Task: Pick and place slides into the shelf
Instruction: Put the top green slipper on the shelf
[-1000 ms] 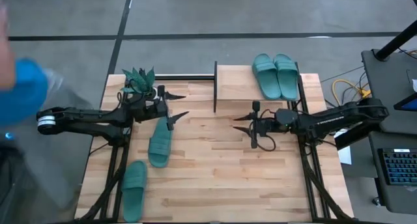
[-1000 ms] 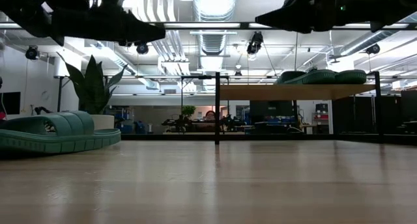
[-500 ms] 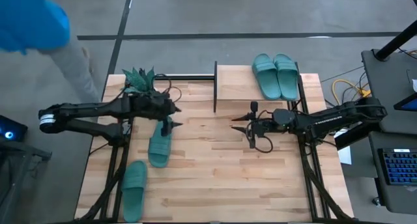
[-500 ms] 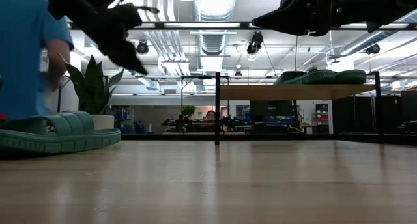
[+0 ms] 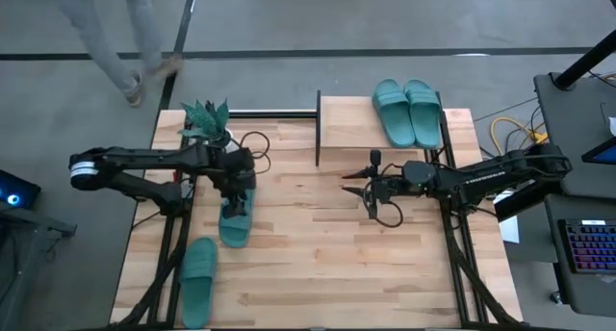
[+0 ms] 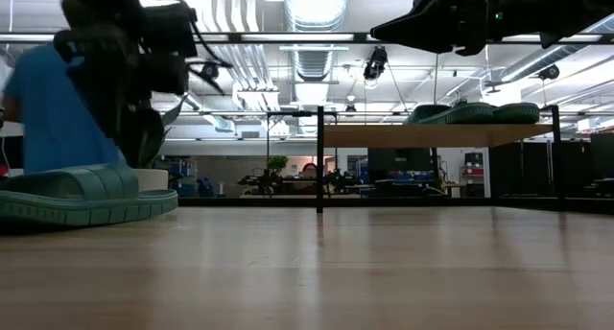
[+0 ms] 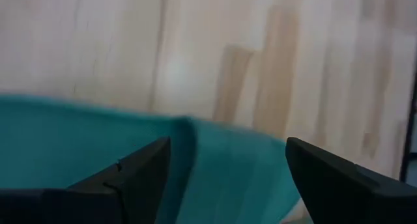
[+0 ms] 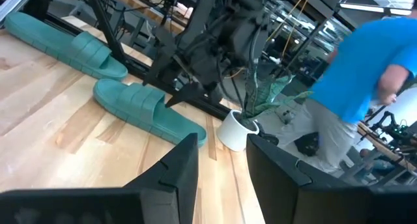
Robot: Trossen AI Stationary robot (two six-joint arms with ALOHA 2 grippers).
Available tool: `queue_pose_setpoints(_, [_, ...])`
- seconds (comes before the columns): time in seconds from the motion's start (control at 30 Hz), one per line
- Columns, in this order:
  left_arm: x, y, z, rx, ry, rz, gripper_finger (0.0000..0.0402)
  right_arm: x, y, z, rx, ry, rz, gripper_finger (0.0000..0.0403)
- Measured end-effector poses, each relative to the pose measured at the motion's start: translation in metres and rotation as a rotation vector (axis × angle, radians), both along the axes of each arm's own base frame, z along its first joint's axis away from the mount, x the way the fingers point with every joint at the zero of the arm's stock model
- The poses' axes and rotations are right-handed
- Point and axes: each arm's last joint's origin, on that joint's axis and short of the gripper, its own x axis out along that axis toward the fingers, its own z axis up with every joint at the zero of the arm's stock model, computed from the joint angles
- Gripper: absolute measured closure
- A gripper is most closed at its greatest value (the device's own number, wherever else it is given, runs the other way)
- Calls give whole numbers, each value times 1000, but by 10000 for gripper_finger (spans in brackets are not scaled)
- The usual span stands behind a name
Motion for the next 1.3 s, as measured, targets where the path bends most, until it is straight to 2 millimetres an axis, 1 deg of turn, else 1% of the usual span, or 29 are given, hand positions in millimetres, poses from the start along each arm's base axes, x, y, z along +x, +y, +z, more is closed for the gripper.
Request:
queue_pose_setpoints(0.13, [3,1,-13,-6,89,7,114,0,0,0,0,0,0,282])
queue_pose_setpoints(0.3, [5,0,-26,-87,194,-8,114,0,0,0,3,0,0,282])
queue_pose_setpoints(0.47, [9,1,-35,-130,248,-14,115,0,0,0,3,0,0,282])
queue_pose_setpoints(0.57, [10,1,-39,-140,259,-26,127,0,0,0,2,0,0,282])
queue_pose_setpoints(0.67, [11,1,-42,-143,255,-64,159,0,0,0,1,0,0,282])
queue_pose_setpoints(0.77, [12,1,-42,-142,247,-93,206,0,0,0,0,0,0,282])
queue_pose_setpoints(0.9, [13,1,-40,-131,234,-133,287,0,0,0,0,0,0,282])
queue_pose_setpoints(1.03, [11,0,-36,-125,216,-159,377,0,0,0,0,-1,0,282])
queue_pose_setpoints(1.1, [10,0,-31,-121,210,-159,392,0,0,1,3,-5,0,282])
queue_pose_setpoints(1.2, [10,0,-24,-108,193,-159,392,0,0,1,10,-8,0,282])
queue_pose_setpoints(1.3, [9,1,-10,-71,179,-152,399,0,0,1,40,-11,-3,282])
